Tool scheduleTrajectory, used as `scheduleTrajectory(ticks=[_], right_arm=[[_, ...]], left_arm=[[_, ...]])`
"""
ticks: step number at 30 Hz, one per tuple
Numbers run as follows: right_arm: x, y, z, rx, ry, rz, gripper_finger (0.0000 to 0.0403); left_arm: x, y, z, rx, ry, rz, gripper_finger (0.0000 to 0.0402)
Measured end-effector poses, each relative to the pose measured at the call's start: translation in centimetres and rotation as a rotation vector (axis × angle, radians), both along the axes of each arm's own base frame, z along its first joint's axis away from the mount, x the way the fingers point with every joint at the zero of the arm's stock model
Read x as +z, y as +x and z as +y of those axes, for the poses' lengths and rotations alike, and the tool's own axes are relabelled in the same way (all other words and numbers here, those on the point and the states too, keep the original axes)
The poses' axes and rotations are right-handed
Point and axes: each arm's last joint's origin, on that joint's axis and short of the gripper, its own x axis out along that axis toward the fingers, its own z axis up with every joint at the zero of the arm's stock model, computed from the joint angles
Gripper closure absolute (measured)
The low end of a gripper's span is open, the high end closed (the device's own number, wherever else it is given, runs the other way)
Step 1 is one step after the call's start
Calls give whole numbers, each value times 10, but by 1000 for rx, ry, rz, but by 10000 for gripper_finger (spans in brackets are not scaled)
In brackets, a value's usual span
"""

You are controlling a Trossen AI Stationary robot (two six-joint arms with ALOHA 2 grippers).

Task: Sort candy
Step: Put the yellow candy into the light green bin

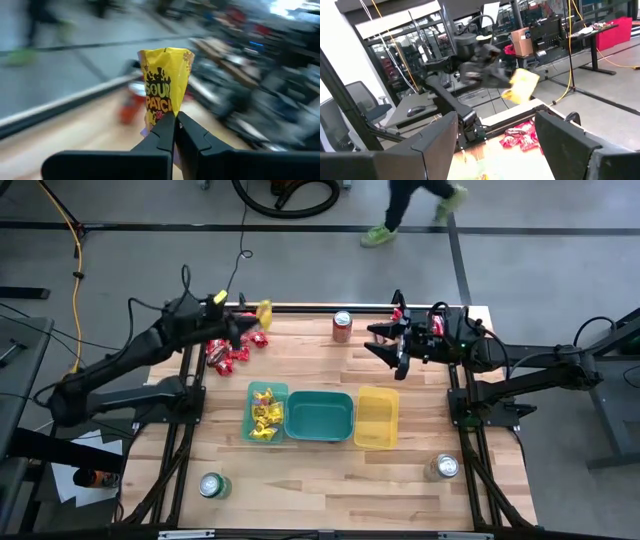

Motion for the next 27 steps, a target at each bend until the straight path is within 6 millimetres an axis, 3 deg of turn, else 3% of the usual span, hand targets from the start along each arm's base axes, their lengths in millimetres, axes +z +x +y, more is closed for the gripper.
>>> scheduleTrajectory(ticks=[7, 12, 18, 23, 27], right_arm=[[1, 0, 0, 0, -2, -11, 142], [1, 0, 0, 0, -2, -11, 142], [1, 0, 0, 0, -2, -11, 142], [1, 0, 0, 1, -2, -11, 142], [1, 0, 0, 2, 1, -11, 142]], left_arm=[[9, 14, -43, -317, -53, -42, 401], [41, 11, -64, -460, 79, -73, 401], [57, 5, -70, -453, 199, -76, 401], [56, 6, -70, -456, 205, -54, 401], [44, 7, -70, -462, 98, 41, 401]])
